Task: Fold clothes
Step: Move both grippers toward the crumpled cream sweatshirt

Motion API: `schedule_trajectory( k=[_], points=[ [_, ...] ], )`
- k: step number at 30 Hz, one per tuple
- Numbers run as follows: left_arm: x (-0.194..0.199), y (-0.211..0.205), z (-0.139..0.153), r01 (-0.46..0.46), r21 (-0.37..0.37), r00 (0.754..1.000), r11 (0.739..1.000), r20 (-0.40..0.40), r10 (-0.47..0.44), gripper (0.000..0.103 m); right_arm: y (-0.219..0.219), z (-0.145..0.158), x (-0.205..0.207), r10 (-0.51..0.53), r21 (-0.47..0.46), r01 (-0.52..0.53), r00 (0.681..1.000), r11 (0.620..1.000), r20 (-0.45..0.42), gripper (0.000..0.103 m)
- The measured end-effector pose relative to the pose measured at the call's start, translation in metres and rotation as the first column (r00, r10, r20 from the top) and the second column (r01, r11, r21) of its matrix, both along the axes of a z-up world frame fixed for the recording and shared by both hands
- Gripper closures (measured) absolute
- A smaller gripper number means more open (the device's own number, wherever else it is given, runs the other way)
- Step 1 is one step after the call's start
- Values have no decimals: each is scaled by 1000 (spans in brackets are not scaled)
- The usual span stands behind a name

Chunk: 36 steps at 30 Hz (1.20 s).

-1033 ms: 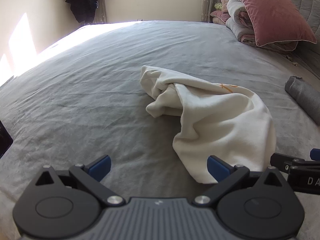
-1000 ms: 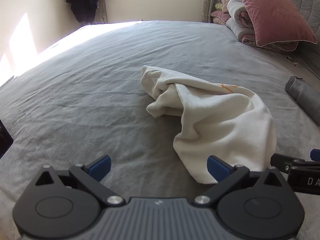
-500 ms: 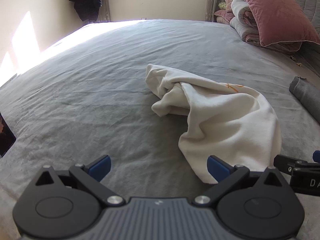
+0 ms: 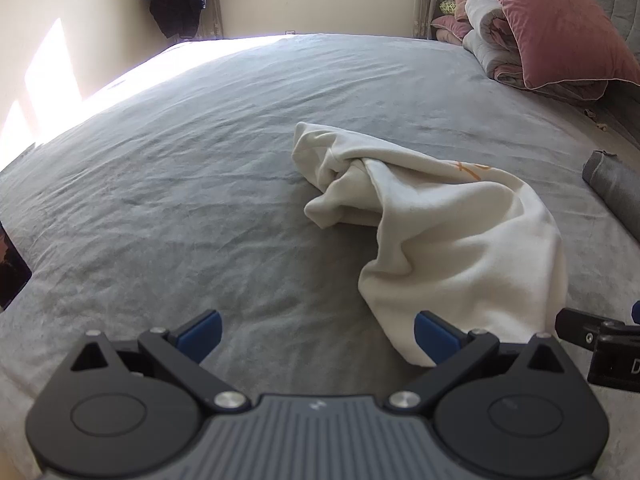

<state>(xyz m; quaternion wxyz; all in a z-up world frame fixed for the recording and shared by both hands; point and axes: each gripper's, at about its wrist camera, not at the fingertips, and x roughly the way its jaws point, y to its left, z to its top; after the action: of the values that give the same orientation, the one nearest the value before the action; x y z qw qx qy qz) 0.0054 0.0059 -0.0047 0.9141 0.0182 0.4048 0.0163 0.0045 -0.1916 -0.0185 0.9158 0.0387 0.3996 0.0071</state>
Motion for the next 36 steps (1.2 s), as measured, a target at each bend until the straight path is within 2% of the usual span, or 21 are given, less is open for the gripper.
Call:
schedule_trajectory(
  k=[16,18,22,24,26,29,33,36],
  points=[
    [0,0,-3,-2,1,1000,1000,-9,2,1,1,-3,1,2,-3,-2,1000,1000,-14,0],
    [3,4,-3,-30,-8,1000,1000,-10,30,1,1,-2,3,4,8,-4,1000,1000,-18,0],
    [20,18,3,-93,-68,993,993,-76,88,1,3,2,9,23,36,-22,1000,999,-3,0],
    [29,23,8,-88,-70,994,994,-69,83,1,3,1,14,35,42,-35,999,999,2,0],
    [40,26,6,-84,-37,995,996,-64,81,0,4,-1,22,44,52,-44,999,998,-1,0],
    [55,36,-8,-96,-28,993,995,-79,93,0,6,-4,37,63,69,-63,998,996,10,0],
    [66,51,-38,-94,19,990,995,-105,96,1,10,-16,55,91,60,-92,996,994,13,0],
    [73,61,-52,-86,36,989,996,-119,90,1,11,-30,68,102,88,-101,995,991,-9,0]
  ],
)
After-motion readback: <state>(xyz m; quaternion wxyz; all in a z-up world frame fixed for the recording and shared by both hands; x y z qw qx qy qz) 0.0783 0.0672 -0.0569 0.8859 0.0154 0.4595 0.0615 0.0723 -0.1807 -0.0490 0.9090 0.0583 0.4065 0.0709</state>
